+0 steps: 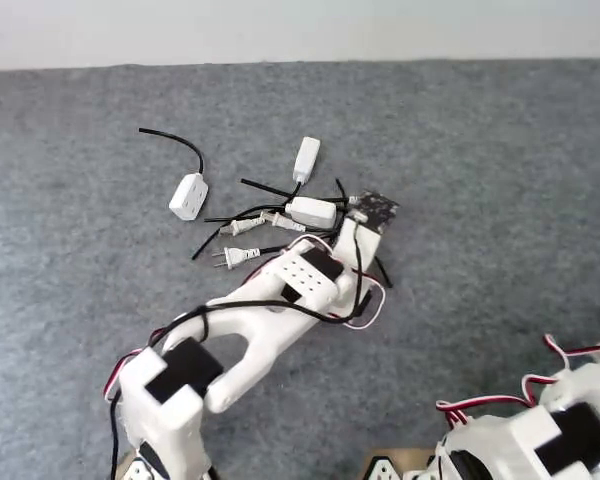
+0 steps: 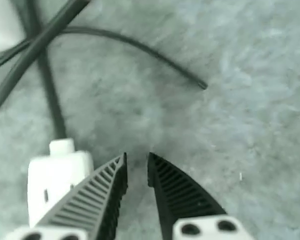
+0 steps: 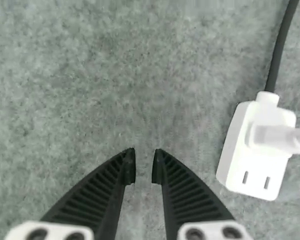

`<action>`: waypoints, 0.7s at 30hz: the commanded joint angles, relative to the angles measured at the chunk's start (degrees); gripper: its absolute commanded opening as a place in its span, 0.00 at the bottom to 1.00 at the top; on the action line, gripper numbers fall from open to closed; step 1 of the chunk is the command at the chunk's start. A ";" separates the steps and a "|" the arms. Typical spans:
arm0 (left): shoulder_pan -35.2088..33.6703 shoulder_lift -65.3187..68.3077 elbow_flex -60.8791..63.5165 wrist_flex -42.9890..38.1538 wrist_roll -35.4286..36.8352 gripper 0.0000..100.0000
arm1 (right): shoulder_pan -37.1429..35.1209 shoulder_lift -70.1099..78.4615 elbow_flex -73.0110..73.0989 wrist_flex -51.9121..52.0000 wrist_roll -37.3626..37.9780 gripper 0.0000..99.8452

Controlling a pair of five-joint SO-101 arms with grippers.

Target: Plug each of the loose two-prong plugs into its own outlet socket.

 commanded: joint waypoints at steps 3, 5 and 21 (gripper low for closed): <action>-1.05 -12.92 4.88 0.35 1.49 0.07 | -0.40 -0.31 1.05 -3.12 0.44 0.06; -1.49 -16.88 8.04 -0.88 1.49 0.07 | -0.40 -0.31 1.14 -3.21 0.44 0.06; -5.63 -20.31 14.11 -3.52 -5.45 0.24 | -0.40 -0.31 1.67 -3.21 0.44 0.06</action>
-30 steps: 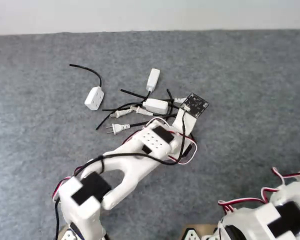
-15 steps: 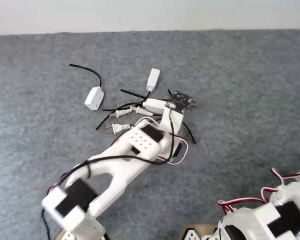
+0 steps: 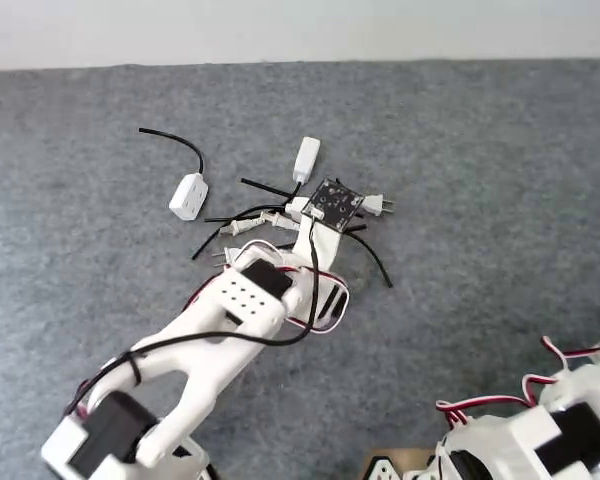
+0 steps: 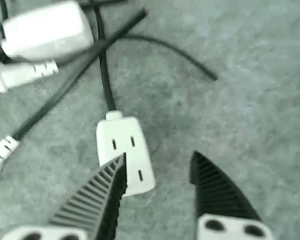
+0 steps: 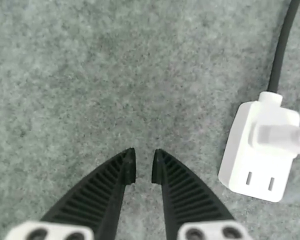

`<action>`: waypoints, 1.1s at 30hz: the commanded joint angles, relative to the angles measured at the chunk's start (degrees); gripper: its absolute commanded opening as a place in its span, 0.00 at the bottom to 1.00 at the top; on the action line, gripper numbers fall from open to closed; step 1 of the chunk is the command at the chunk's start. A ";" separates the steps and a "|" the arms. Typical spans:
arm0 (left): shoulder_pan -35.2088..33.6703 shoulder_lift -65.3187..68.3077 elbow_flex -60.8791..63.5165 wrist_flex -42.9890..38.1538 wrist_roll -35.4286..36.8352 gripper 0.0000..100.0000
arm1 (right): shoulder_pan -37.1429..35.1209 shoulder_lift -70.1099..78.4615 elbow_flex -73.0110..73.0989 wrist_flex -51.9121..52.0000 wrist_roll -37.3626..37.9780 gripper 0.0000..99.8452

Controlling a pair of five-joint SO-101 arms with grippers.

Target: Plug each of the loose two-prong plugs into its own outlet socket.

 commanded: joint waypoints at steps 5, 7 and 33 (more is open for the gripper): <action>-4.66 5.80 -7.52 0.97 -0.70 0.24 | -0.40 -0.22 -0.26 -0.66 0.44 0.06; -5.45 7.47 -8.92 1.32 -2.20 0.24 | -0.40 -0.22 -0.26 -0.75 0.44 0.06; -2.29 10.81 -9.36 10.11 -4.22 0.01 | -0.40 -0.22 0.35 -1.01 0.44 0.06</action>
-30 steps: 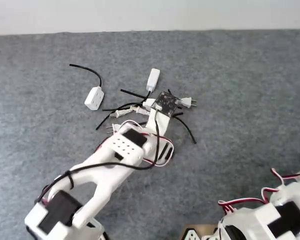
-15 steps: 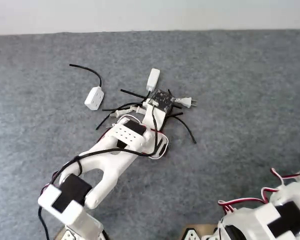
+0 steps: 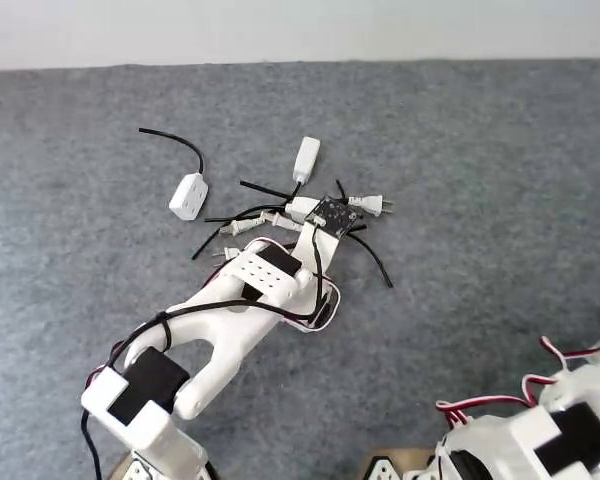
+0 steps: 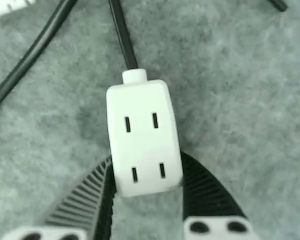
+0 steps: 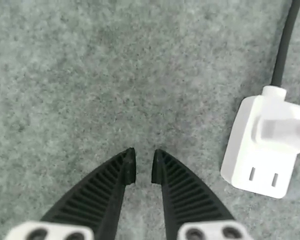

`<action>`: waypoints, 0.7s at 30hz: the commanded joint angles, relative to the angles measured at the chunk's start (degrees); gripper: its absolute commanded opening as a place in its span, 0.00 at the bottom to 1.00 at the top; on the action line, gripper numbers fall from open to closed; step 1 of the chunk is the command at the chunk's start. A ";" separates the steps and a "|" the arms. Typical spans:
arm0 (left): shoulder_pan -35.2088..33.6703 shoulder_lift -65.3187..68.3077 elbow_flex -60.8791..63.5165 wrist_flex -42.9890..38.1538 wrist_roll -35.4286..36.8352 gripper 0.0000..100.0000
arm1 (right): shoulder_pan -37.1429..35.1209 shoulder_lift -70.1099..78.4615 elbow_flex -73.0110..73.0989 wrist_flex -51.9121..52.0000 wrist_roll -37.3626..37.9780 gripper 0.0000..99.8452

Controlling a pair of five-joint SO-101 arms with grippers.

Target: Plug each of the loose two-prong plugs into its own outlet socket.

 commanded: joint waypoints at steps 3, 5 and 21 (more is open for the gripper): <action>0.62 -4.04 -1.98 4.84 -0.09 0.01 | -0.48 -0.22 -0.53 -1.01 0.44 0.06; 1.23 -4.84 -1.98 7.38 -0.09 0.01 | -0.92 -0.22 -0.53 -1.01 0.44 0.06; 2.81 -33.49 19.82 -8.53 13.01 0.01 | -1.45 -0.22 -0.53 -1.01 0.44 0.06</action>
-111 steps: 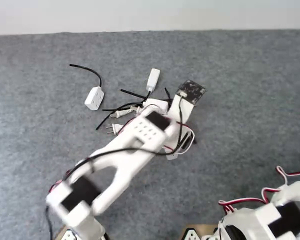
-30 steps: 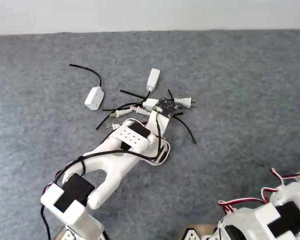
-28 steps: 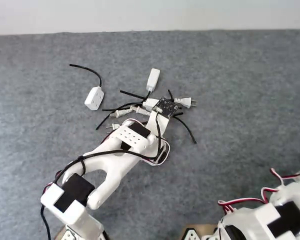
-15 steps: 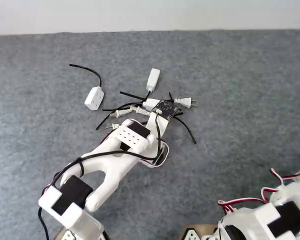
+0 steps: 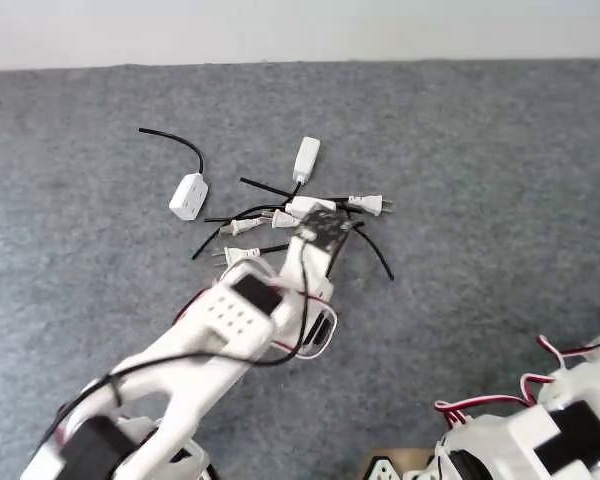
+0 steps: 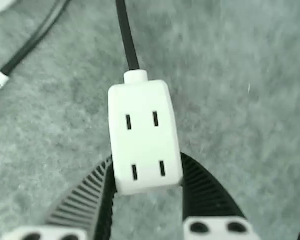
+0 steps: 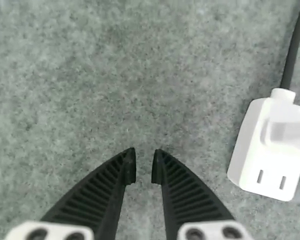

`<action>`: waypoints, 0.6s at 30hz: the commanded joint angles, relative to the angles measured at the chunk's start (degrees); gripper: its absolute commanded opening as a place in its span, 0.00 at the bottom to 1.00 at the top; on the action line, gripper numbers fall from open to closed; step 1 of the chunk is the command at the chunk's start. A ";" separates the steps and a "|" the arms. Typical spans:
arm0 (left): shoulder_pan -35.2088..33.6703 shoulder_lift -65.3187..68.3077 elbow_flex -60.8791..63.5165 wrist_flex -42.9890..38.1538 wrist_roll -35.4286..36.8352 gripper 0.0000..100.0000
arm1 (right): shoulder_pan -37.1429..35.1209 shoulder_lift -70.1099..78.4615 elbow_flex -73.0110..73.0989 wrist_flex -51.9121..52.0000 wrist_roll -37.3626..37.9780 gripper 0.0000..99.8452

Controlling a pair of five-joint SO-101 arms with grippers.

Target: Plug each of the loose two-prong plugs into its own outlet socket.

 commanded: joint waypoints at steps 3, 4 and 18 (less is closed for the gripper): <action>-4.92 -4.22 2.68 -6.86 10.73 0.01 | -1.19 -0.22 -0.53 -0.84 0.44 0.06; -5.80 -3.08 2.68 -6.86 11.08 0.01 | -1.45 -0.22 -0.53 -0.66 0.44 0.06; -3.25 -10.81 9.80 0.00 3.34 0.01 | -3.21 -0.22 0.18 -0.92 0.44 0.06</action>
